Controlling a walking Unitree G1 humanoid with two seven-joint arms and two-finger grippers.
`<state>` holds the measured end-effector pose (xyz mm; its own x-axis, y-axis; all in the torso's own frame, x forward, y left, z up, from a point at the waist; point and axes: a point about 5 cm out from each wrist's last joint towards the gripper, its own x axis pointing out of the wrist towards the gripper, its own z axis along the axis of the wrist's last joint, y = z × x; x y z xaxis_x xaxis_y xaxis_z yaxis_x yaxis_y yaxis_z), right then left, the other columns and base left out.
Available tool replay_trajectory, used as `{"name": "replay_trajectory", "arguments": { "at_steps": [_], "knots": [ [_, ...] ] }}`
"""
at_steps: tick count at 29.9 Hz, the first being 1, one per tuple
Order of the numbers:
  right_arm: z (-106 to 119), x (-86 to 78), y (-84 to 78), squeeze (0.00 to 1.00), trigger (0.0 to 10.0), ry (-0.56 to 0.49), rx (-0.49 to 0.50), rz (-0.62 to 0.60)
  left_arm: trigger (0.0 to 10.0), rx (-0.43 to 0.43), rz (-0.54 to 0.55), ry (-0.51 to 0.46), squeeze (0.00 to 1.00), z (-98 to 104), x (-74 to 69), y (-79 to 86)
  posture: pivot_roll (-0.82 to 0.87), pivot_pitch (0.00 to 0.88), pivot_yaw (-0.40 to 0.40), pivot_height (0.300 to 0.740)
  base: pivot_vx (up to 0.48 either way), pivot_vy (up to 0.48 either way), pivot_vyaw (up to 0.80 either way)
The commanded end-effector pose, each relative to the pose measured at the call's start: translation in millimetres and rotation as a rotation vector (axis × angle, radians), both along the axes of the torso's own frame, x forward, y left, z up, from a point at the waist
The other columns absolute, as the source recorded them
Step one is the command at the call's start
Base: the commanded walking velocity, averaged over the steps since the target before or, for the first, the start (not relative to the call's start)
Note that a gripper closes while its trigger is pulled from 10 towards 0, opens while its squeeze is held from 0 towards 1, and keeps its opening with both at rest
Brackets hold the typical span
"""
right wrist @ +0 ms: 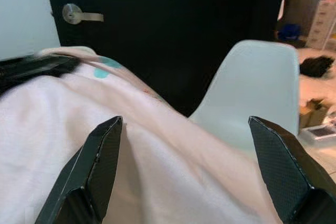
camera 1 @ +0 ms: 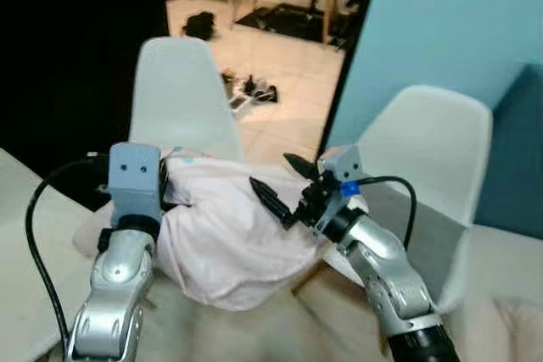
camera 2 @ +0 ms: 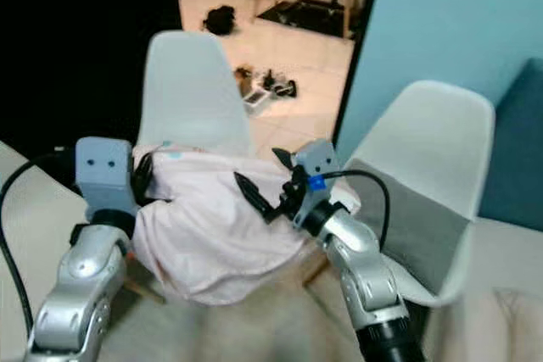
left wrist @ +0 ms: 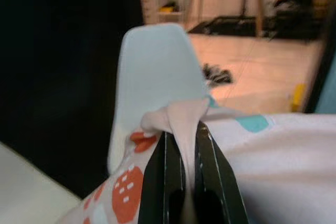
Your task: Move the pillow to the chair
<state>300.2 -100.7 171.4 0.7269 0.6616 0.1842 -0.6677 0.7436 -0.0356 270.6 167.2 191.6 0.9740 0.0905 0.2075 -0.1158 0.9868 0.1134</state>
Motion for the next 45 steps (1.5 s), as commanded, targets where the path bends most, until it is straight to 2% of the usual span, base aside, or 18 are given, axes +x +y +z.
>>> {"name": "replay_trajectory", "arguments": {
  "at_steps": [1,10,13,20,26,30,36,45],
  "knots": [
    [1.8,1.5,-1.0,0.00,10.0,-0.001,0.008,-0.014,10.0,0.016,0.002,-0.109,0.00,21.9,-1.5,1.5,-0.01,0.000,-0.077,0.740,0.326,0.000,0.00],
    [0.7,3.9,-2.0,0.00,10.0,0.020,0.017,-0.027,10.0,0.015,-0.016,-0.127,0.00,27.2,1.3,-0.8,-0.01,0.000,-0.078,0.740,0.328,0.000,0.00],
    [-2.0,6.1,-2.1,0.00,10.0,0.052,0.010,-0.033,10.0,0.021,-0.029,-0.132,0.00,28.7,2.3,-3.0,-0.01,0.000,-0.078,0.740,0.326,0.000,-0.63],
    [-1.7,6.0,-2.7,0.00,10.0,0.050,0.015,-0.041,10.0,0.014,-0.039,-0.144,0.00,33.5,3.8,-4.9,-0.01,0.000,-0.079,0.740,0.324,0.000,-0.57],
    [-1.5,5.6,-2.6,0.00,10.0,0.046,0.019,-0.042,10.0,0.024,-0.036,-0.166,0.00,40.4,5.4,-3.2,-0.01,0.000,-0.077,0.740,0.322,0.000,0.00],
    [1.5,1.8,-0.9,0.00,10.0,0.013,0.014,-0.005,10.0,0.052,0.002,-0.191,0.00,47.9,7.1,4.6,-0.01,0.000,-0.076,0.740,0.322,0.000,0.00],
    [1.6,-0.5,0.8,0.00,10.0,-0.004,0.001,0.015,10.0,0.080,0.038,-0.215,0.00,54.9,6.7,11.6,-0.01,0.000,-0.077,0.740,0.317,0.000,0.80],
    [1.0,2.1,-1.0,0.00,10.0,0.018,0.020,-0.011,10.0,0.097,0.036,-0.222,0.00,57.0,6.6,12.4,-0.01,0.000,-0.076,0.740,0.316,0.000,0.62]
  ]
}}
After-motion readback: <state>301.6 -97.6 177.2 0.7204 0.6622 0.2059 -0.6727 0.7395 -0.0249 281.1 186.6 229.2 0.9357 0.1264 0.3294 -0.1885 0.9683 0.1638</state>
